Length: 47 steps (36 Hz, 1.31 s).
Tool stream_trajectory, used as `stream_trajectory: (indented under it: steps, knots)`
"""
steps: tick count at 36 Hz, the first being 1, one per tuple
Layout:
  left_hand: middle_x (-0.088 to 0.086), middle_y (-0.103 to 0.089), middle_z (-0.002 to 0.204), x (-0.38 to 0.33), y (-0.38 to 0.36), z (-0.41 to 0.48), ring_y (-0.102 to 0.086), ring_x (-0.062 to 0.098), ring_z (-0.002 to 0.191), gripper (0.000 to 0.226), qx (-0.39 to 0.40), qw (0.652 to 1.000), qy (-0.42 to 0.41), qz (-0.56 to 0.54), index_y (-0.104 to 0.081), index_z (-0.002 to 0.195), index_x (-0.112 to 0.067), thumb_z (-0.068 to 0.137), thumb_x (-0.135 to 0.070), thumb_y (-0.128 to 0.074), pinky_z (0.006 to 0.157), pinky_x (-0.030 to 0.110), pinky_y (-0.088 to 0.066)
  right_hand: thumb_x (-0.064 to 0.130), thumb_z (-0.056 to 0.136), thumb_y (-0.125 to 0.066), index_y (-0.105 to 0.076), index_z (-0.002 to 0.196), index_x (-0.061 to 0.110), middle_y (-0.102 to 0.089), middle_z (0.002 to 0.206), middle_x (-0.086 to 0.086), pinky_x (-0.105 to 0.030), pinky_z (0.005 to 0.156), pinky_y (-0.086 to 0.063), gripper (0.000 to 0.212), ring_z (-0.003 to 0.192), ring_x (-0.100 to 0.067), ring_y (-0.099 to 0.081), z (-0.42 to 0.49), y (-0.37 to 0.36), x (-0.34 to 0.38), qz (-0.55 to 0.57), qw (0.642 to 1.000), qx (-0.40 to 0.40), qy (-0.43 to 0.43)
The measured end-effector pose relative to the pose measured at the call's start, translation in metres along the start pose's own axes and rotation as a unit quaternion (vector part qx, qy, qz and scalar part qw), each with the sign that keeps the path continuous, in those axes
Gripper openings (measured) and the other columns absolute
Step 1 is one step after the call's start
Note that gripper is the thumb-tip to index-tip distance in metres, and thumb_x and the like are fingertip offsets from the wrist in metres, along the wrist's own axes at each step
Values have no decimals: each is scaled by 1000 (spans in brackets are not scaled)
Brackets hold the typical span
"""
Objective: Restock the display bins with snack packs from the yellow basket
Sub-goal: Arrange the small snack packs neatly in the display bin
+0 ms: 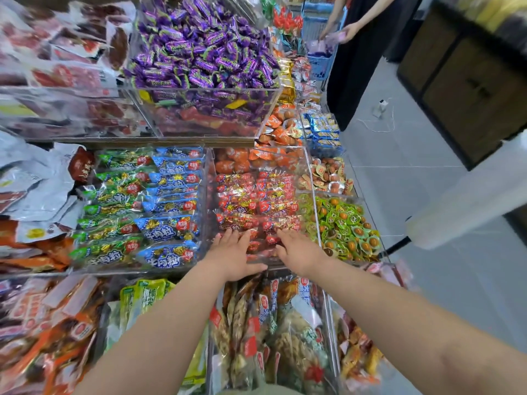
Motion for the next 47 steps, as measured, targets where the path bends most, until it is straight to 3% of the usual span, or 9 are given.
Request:
stream_trajectory:
  steps: [5,10,13,19,22,27,36,41,47]
  knots:
    - [12,4,162,-1,1,-6,8,30,149,103,-45,999,-6,-1,-5,155,-22,79,-81,-41,119,46,2,17,97,-43,-39,142,10,-36,149,-11,-28,114,-15,46,139,-24,-27,-25,-1,-2,103,990,-92,2]
    - [7,-22,159,-9,-5,-23,-11,27,148,72,-162,986,-39,-26,-34,148,-20,89,-56,-55,119,44,-14,12,91,-50,-67,114,14,-60,120,-4,-28,98,-40,28,111,-16,-55,-74,-20,-25,243,941,-224,-77]
    - [7,-47,143,-29,-13,-40,-38,26,135,57,-199,978,-61,-16,-47,139,-19,88,-42,-57,111,38,-31,14,93,-50,-68,103,18,-63,92,2,-15,54,-41,21,61,0,-53,-109,-43,-49,385,865,-261,-187]
    - [18,-37,147,-94,-46,-74,-29,34,138,61,-235,965,-88,-76,-44,141,-9,88,-31,-64,113,46,-25,1,87,-50,-67,93,12,-58,70,4,-8,44,-35,21,57,-5,-49,-197,-115,-99,551,709,-274,-344]
    - [20,-24,154,-135,-75,-90,-23,35,141,63,-174,971,-83,-142,-41,143,-8,88,-26,-64,115,44,-25,0,89,-46,-56,78,10,-48,62,-4,-18,44,-32,19,54,-9,-44,-251,-164,-117,596,661,-222,-399]
    - [18,-58,125,-200,-145,-122,-51,32,120,35,7,985,-136,-110,-59,122,-7,89,-18,-56,96,34,-40,8,96,-43,-45,69,18,-44,65,-3,-13,33,-33,29,30,2,-44,-363,-239,-131,609,609,-167,-480]
    - [21,-65,116,-284,-276,-204,-59,27,109,19,266,943,-194,51,-64,91,-8,97,-16,-48,81,30,-40,11,97,-43,-47,69,14,-48,67,-4,-24,50,-31,28,55,-13,-43,-536,-374,-103,673,428,-125,-591]
    - [15,-56,75,-318,-321,-235,-54,20,87,33,319,915,-204,137,-51,66,-11,99,-15,-44,56,32,-30,16,97,-43,-48,80,17,-41,68,-2,-22,47,-21,18,52,-10,-32,-596,-417,-88,717,344,-124,-594]
    - [18,-57,84,-370,-339,-245,-58,31,85,24,333,920,-175,110,-52,77,-9,99,-14,-41,56,25,-31,11,94,-42,-46,89,15,-45,77,-8,-21,51,-23,7,55,-11,-37,-636,-417,-109,717,305,-184,-598]
Point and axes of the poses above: each hand's wrist, its own z-axis towards the middle knuckle, its own y-axis out of the back of the hand, x = y × z, the point moved 1 cm from there along z, towards the middle knuckle
